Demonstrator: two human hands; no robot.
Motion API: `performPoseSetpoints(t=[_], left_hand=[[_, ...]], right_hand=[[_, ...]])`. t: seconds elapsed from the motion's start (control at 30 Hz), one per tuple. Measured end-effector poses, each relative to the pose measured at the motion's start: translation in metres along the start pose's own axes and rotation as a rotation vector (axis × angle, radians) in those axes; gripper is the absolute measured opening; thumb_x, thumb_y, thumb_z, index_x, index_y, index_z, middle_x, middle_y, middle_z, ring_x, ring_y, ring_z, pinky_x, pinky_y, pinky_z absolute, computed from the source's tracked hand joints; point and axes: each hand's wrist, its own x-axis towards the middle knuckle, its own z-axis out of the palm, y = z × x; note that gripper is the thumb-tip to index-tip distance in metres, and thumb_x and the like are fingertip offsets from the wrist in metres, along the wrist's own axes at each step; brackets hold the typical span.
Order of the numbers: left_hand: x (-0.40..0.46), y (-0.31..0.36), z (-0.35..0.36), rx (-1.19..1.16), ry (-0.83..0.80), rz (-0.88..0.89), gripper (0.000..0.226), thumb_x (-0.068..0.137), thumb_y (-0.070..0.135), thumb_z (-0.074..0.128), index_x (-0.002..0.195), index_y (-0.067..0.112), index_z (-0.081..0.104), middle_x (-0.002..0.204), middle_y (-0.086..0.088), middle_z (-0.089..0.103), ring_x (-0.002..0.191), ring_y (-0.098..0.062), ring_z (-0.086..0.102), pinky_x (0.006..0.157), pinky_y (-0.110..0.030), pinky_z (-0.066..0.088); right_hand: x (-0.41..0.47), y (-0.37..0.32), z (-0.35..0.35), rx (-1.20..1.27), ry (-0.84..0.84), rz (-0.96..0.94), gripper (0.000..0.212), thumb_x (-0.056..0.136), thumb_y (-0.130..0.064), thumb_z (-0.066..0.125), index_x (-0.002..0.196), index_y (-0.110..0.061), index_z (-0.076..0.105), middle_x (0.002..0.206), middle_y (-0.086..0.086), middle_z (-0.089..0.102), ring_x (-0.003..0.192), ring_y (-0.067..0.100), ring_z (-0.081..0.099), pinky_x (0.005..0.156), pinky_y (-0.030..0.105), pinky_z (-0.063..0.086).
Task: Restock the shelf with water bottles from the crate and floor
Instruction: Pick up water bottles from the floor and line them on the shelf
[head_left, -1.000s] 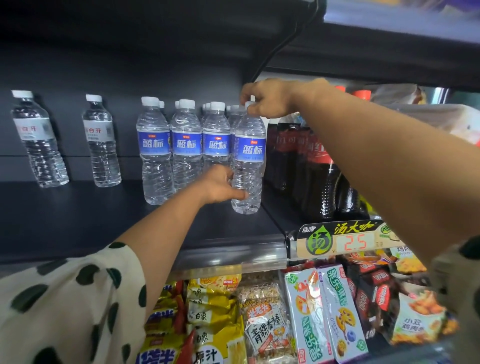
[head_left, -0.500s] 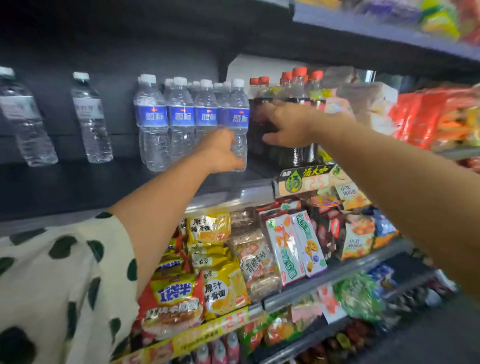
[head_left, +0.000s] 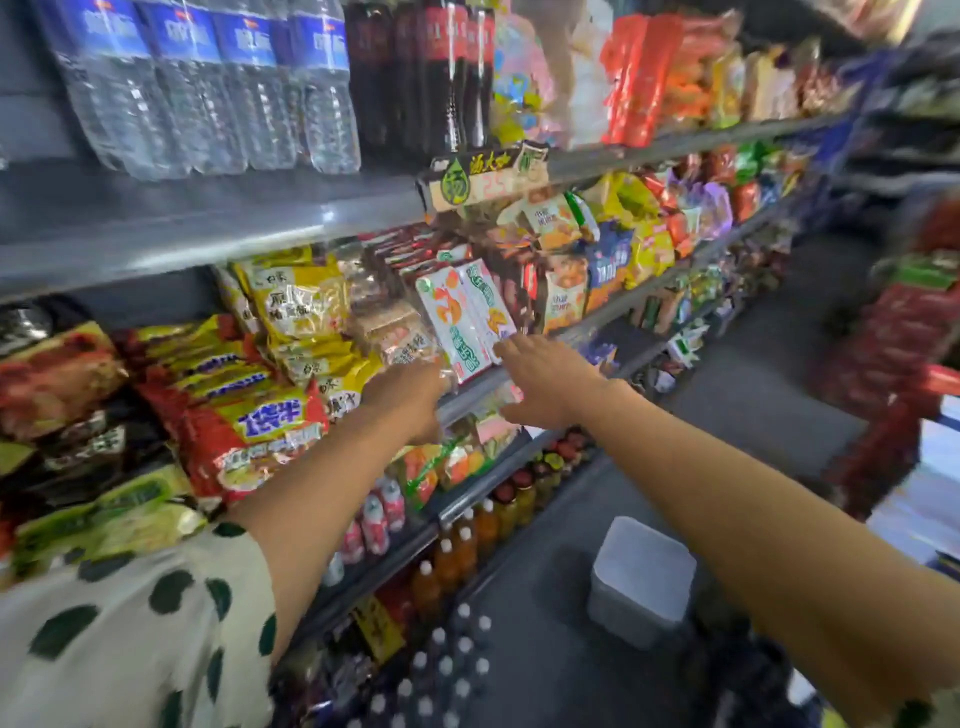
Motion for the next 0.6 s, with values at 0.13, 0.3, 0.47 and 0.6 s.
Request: performPoseSetpoints(t=[0.13, 0.3, 0.47, 0.6], left_hand=[[0.005, 0.008, 0.075, 0.018, -0.070, -0.011, 0.046, 0.074, 0.029, 0.071, 0.117, 0.018, 0.056, 0.116, -0.006, 0.062, 0.105, -0.028, 0.063, 0.078, -0.034, 0.052], [0.016, 0.019, 0.187, 0.013, -0.159, 0.030, 0.058, 0.076, 0.031, 0.071, 0.127, 0.012, 0.050, 0.121, -0.010, 0.060, 0.111, -0.031, 0.060, 0.083, -0.036, 0.050], [0.028, 0.021, 0.322, -0.015, -0.332, 0.039, 0.050, 0.078, 0.028, 0.071, 0.120, 0.010, 0.051, 0.122, -0.010, 0.057, 0.114, -0.030, 0.054, 0.089, -0.038, 0.046], [0.033, 0.019, 0.437, -0.079, -0.419, 0.025, 0.042, 0.083, 0.027, 0.067, 0.120, 0.013, 0.052, 0.122, -0.011, 0.056, 0.114, -0.031, 0.053, 0.091, -0.039, 0.044]], right_hand=[[-0.027, -0.006, 0.087, 0.048, -0.110, 0.061, 0.071, 0.083, -0.043, 0.059, 0.138, -0.006, 0.032, 0.137, 0.014, 0.041, 0.126, 0.033, 0.042, 0.098, 0.041, 0.038], [-0.045, -0.016, 0.212, 0.173, -0.247, 0.110, 0.059, 0.080, -0.038, 0.061, 0.127, -0.009, 0.041, 0.128, 0.011, 0.046, 0.120, 0.031, 0.046, 0.094, 0.041, 0.038], [-0.061, -0.034, 0.353, 0.254, -0.399, 0.111, 0.064, 0.082, -0.043, 0.062, 0.131, -0.011, 0.037, 0.128, 0.009, 0.044, 0.121, 0.030, 0.044, 0.099, 0.039, 0.035], [-0.069, -0.049, 0.469, 0.319, -0.501, 0.113, 0.065, 0.084, -0.045, 0.059, 0.136, -0.013, 0.035, 0.132, 0.008, 0.043, 0.122, 0.030, 0.043, 0.099, 0.039, 0.035]])
